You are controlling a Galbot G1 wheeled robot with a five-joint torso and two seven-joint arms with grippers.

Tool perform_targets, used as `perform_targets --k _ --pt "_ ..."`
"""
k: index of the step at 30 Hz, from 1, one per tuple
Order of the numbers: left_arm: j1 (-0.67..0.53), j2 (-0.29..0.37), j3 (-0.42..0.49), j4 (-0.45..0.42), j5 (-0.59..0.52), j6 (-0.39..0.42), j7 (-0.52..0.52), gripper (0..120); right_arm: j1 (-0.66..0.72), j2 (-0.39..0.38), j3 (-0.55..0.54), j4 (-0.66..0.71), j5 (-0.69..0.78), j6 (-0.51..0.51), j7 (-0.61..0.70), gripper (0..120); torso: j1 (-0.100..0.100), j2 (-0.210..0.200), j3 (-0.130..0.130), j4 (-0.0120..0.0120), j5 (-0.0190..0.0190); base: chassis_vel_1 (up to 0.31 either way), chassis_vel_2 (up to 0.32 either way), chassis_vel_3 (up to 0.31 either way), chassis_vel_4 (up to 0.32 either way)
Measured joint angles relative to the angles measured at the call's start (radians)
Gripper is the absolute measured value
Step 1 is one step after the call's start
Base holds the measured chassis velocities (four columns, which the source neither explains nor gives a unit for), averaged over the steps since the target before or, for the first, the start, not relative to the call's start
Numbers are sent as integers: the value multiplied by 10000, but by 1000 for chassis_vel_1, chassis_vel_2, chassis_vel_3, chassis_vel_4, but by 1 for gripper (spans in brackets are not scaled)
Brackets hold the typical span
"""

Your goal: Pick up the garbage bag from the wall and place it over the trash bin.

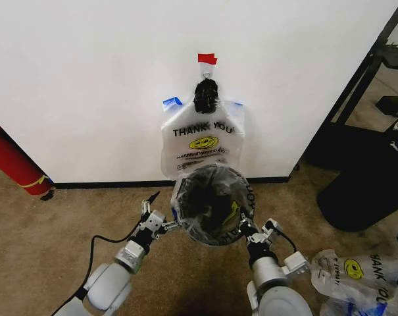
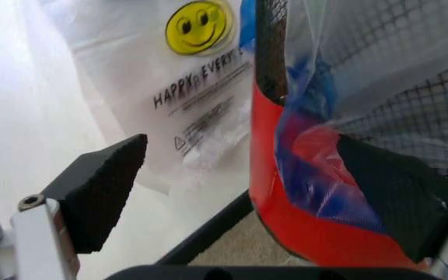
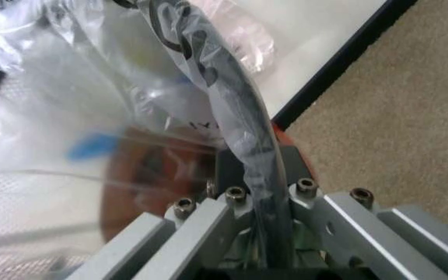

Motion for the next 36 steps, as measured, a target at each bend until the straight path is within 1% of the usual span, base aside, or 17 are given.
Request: perform_targets --k 1,3,7,8,10,14,16,17,20,25,32,36 --pt "51 31 -28 -5 82 -206 126 98 37 16 11 -125 -128 10 -22 0 0 0 0 1 5 0 0 0 0" --pt "83 57 -39 -32 113 -251 153 98 58 28 14 -217 -270 83 -72 0 0 0 0 1 3 0 0 0 0" --pt "164 64 -49 -268 345 -267 151 99 126 102 -23 -637 -1218 709 -449 0 0 0 0 2 5 0 0 0 0" --pt "208 43 -38 -371 522 -192 102 99 153 146 -66 -813 -1671 1048 -652 0 0 0 0 -1 2 0 0 0 0" --pt "301 39 -29 -522 694 19 28 99 203 209 -107 -984 -2136 1464 -909 0 0 0 0 0 5 0 0 0 0" --pt "446 27 12 -639 908 185 23 99 362 336 -92 -1136 -2480 1788 -1104 0 0 0 0 3 4 0 0 0 0" --pt "556 -1 22 -686 1048 214 105 99 493 405 -12 -1224 -2527 1875 -1212 0 0 0 0 0 0 0 0 0 0" --pt "602 -15 30 -715 1095 215 155 99 541 426 1 -1270 -2535 1895 -1264 0 0 0 0 1 5 0 0 0 0" --pt "743 -43 11 -771 1227 235 243 99 648 442 86 -1409 -2577 2003 -1420 0 0 0 0 2 0 0 0 0 0" --pt "896 -88 -82 -811 1347 289 269 100 724 433 220 -1477 -2480 2071 -1460 0 0 0 0 2 4 0 0 0 0" --pt "923 -276 -78 -779 986 764 -213 99 551 359 273 -1172 -1841 1933 -1350 0 0 0 0 1 3 0 0 0 0" --pt "753 -377 -77 -517 885 1007 -399 99 344 207 286 -884 -1300 1691 -1206 0 0 0 0 0 3 0 0 0 0"
